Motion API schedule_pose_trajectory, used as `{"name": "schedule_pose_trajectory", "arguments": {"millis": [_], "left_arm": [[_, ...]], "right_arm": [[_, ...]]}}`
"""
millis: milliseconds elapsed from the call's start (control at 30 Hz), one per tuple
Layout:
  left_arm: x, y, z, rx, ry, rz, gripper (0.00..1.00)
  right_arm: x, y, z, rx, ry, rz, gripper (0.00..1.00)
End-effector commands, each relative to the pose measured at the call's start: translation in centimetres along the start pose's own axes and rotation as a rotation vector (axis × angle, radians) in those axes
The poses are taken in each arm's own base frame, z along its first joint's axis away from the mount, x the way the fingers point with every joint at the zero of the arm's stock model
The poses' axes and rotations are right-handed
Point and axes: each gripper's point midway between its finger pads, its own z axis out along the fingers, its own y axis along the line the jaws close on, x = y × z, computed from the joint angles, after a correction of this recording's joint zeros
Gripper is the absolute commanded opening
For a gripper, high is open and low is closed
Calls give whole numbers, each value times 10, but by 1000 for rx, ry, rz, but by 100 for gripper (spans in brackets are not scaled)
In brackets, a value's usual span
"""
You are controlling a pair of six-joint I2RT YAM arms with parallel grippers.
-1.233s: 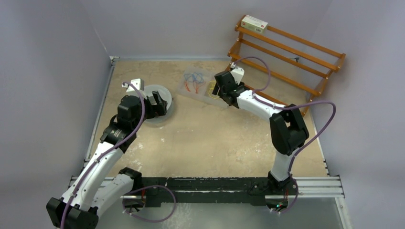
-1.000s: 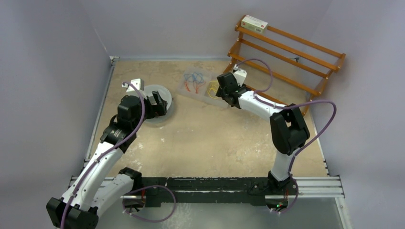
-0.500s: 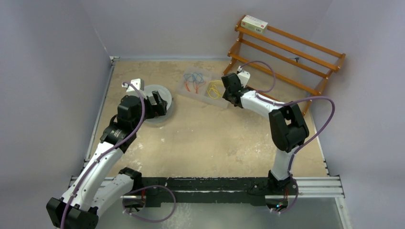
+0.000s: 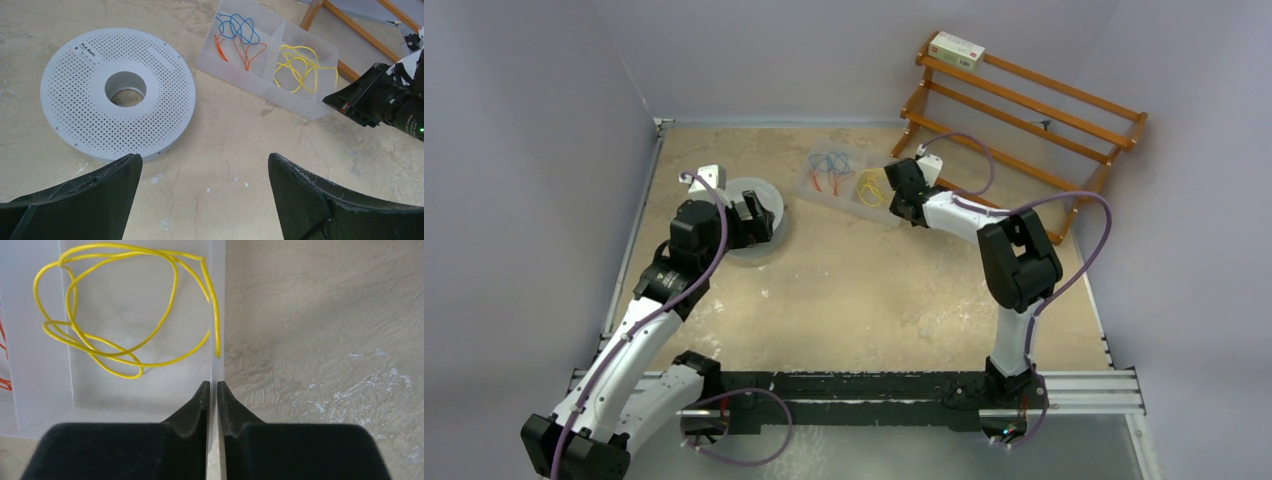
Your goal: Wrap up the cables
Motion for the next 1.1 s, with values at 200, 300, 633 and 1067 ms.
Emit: {"name": "schedule_pose_trajectory", "arguments": {"millis": [200,300,633,1067], "left_arm": [[-22,-8,-5,28,-67,-24,96],[-22,-7,-5,25,-66,-24,96],[-23,-8,-5,30,-67,-26,96],[-18,-10,-1,36,-47,-27,96]], "right_arm": [[-12,-9,-16,-7,-36,21,0],[-12,-20,-24,4,-44,23,0],[16,-83,-67,70,-37,69,0],[55,-166,-111,193,-63,233,0]]}}
